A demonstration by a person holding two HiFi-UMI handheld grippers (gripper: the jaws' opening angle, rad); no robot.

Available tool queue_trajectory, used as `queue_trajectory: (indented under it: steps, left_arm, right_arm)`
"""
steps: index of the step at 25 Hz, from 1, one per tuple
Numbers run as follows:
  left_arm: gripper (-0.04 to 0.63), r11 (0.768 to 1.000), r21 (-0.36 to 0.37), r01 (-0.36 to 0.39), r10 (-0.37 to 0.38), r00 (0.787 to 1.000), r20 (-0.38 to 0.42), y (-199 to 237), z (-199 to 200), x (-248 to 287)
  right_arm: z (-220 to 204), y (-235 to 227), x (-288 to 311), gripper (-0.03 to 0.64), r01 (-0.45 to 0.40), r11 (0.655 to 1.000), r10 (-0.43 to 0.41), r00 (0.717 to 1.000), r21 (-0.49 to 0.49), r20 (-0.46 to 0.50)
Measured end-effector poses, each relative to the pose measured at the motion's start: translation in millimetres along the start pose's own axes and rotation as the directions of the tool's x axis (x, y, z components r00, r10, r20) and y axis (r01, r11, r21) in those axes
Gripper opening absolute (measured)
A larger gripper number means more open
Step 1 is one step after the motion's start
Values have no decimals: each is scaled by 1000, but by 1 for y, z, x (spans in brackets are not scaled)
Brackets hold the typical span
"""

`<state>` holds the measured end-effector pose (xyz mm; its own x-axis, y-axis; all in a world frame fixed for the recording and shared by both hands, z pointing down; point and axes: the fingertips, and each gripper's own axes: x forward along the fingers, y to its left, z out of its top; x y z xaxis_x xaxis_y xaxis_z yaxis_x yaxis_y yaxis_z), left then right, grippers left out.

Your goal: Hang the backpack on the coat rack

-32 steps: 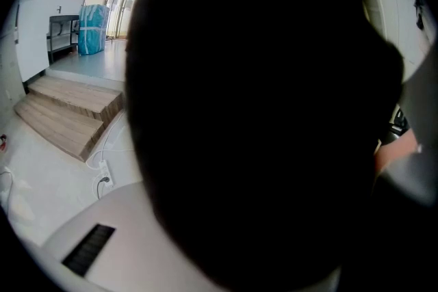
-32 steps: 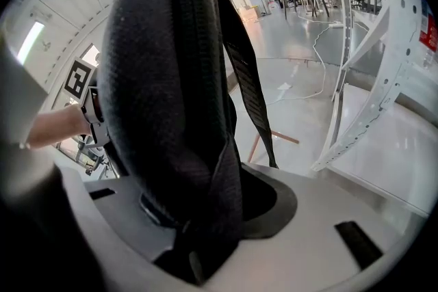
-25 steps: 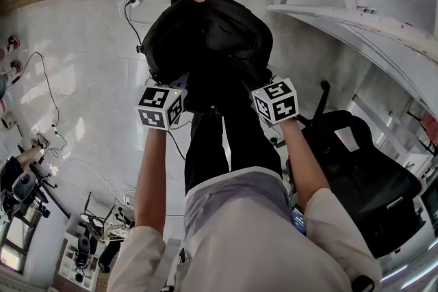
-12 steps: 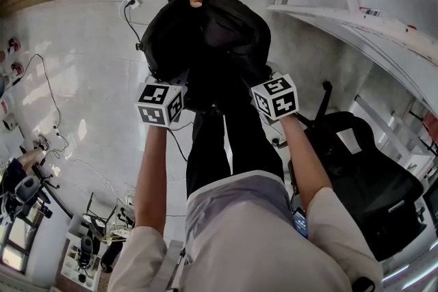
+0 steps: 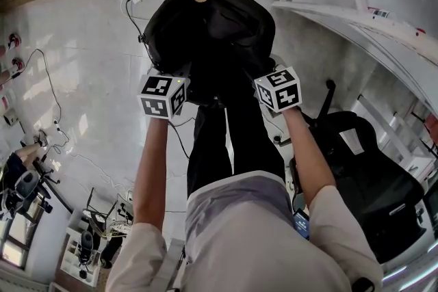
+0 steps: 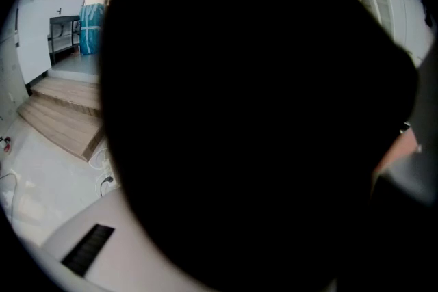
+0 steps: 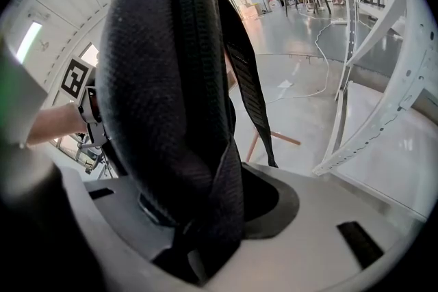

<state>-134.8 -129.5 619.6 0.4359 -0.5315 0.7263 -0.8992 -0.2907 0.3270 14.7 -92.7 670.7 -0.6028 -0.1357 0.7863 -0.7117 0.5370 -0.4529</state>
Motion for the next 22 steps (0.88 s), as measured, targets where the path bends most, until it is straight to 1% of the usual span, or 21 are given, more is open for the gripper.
queue_trajectory:
  steps: [4, 9, 22]
  left_arm:
    - [101, 1000, 3, -12, 12, 1000, -8, 7, -6, 4]
    - [106, 1000, 9, -23, 23, 1000, -6, 15, -4, 15]
    - [120, 999, 31, -39, 39, 999, 2, 34, 1, 45]
  right_arm:
    - [-1, -2, 9, 167, -1, 1000, 0, 1000, -4, -3]
    - [4, -12, 20, 178, 1, 1000, -1, 1000, -10, 2]
    - [20, -41, 45, 207, 36, 998, -35, 999, -50, 21]
